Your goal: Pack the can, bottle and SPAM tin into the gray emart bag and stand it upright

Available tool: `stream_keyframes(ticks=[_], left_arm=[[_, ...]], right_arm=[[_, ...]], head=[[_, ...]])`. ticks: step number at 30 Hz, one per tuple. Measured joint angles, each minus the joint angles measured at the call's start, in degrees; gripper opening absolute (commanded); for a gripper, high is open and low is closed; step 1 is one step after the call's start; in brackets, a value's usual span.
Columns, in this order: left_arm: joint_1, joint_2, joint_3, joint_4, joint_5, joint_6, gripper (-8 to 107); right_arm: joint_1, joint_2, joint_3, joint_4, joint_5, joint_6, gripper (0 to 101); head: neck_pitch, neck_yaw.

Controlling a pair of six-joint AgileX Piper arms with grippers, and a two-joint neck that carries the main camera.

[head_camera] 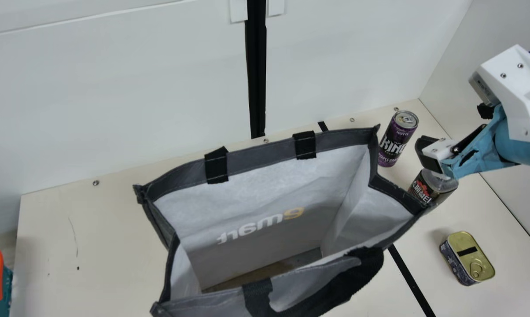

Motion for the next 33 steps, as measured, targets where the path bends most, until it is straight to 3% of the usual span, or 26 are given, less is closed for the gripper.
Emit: stream_keyframes(ticks=[33], left_arm=[[-8.61,12.75,-16.56,-5.73,1.16,3.09,90]], right_arm=[[0.0,0.0,0.0,0.0,0.0,0.0,95]], head=[[0.0,0.09]])
